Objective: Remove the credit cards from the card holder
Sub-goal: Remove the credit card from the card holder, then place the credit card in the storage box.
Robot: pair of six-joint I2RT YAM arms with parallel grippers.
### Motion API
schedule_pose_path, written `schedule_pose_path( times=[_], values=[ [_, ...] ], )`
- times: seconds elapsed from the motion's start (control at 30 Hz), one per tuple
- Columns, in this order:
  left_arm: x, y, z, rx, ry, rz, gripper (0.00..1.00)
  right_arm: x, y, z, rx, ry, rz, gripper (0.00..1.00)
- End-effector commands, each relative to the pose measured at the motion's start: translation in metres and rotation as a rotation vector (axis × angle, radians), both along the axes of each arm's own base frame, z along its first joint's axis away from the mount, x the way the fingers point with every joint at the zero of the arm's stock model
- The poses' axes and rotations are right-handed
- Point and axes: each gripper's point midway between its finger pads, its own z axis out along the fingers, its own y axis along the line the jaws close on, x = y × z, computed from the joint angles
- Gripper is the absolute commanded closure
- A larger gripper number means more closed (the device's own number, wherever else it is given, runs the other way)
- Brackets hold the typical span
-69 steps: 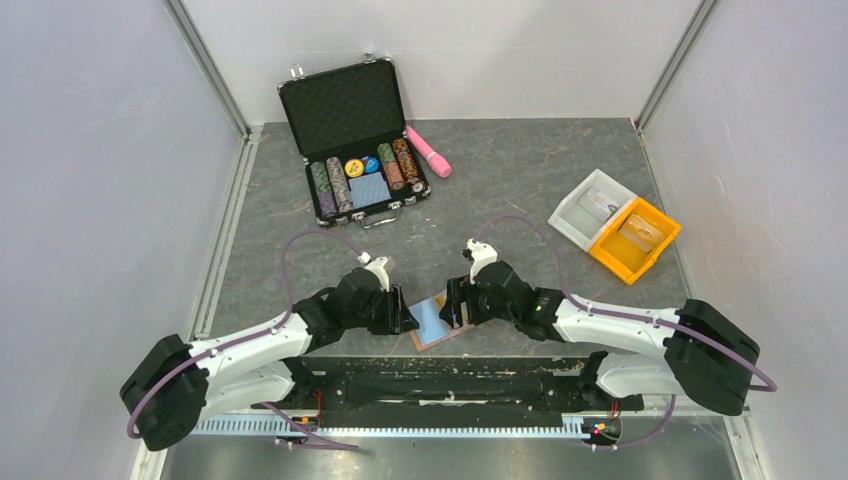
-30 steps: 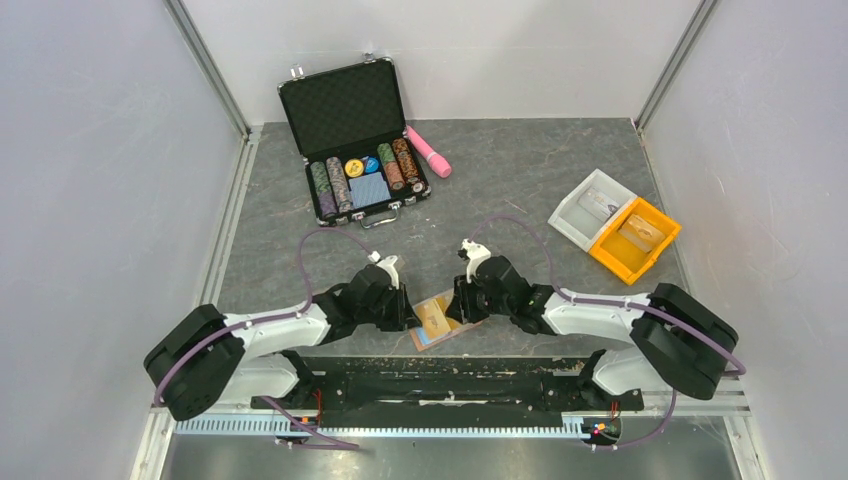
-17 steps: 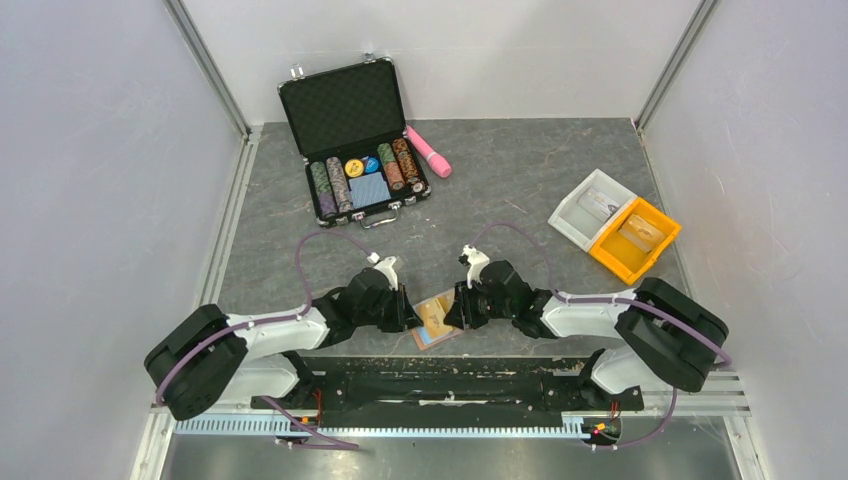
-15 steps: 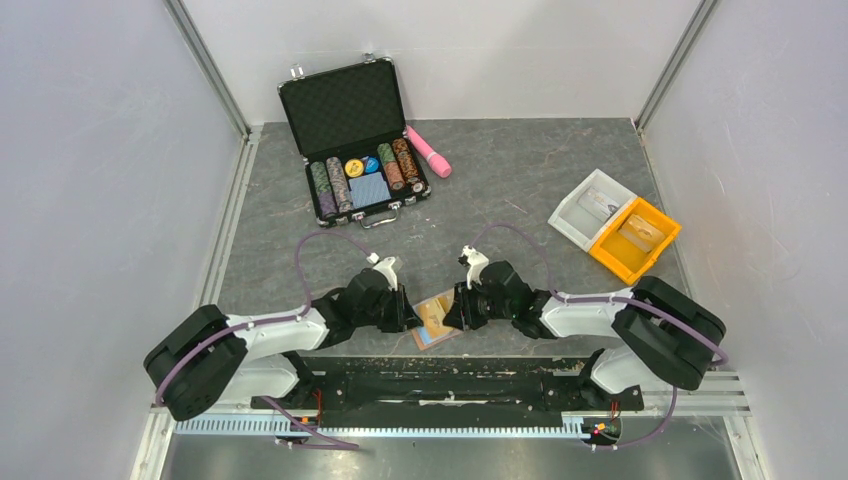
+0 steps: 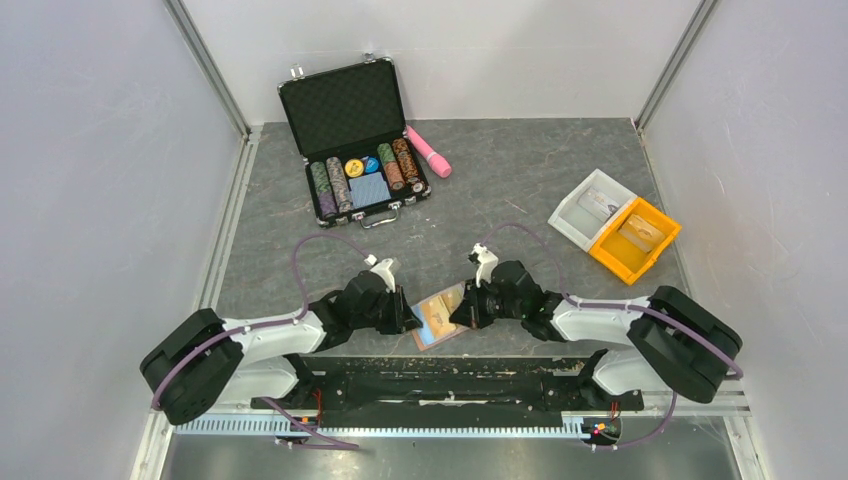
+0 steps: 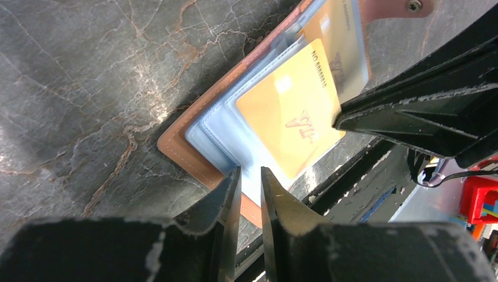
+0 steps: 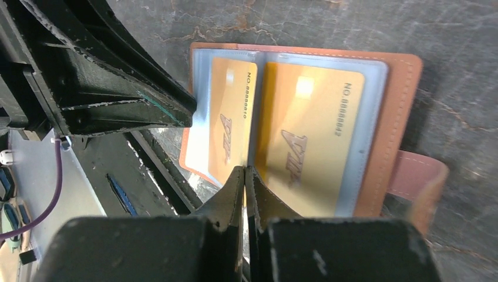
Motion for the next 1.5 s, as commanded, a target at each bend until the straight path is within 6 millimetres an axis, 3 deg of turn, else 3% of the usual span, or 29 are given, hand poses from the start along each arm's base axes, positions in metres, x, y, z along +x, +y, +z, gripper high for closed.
schedule_pose_path(
  times=[0.0,0.27,0.57,0.8,0.9,1.23,1.37,1.47],
  values=[
    [-0.015,0.023,-0.026,0.097,0.070,0.031,0.73,0.007,-0.012,0.004,0.000,-0.029,-0.017,1.00],
    [-0.013,0.023,-0.023,0.103,0.065,0.032,0.73,0.020,-0.030,0.014,-0.004,-0.057,-0.053,1.00],
    [-0.011,0.020,-0.015,0.091,0.058,0.031,0.69,0.024,-0.034,0.025,0.002,-0.073,-0.047,1.00],
    [-0.002,0.012,0.011,0.045,0.010,0.032,0.59,0.046,-0.052,0.051,-0.081,-0.171,-0.114,1.00],
    [-0.003,0.012,0.023,0.048,0.005,0.020,0.45,0.048,-0.051,0.064,-0.071,-0.202,-0.100,1.00],
    [0.006,0.011,0.111,0.009,-0.198,-0.063,0.18,0.007,-0.035,0.073,-0.017,-0.205,0.224,1.00],
    [0.003,0.007,0.118,-0.001,-0.225,-0.121,0.16,-0.013,-0.028,0.071,0.047,-0.154,0.321,1.00],
    [-0.003,-0.005,0.121,-0.056,-0.202,-0.169,0.17,-0.024,-0.020,0.080,0.141,-0.147,0.371,1.00]
  ],
)
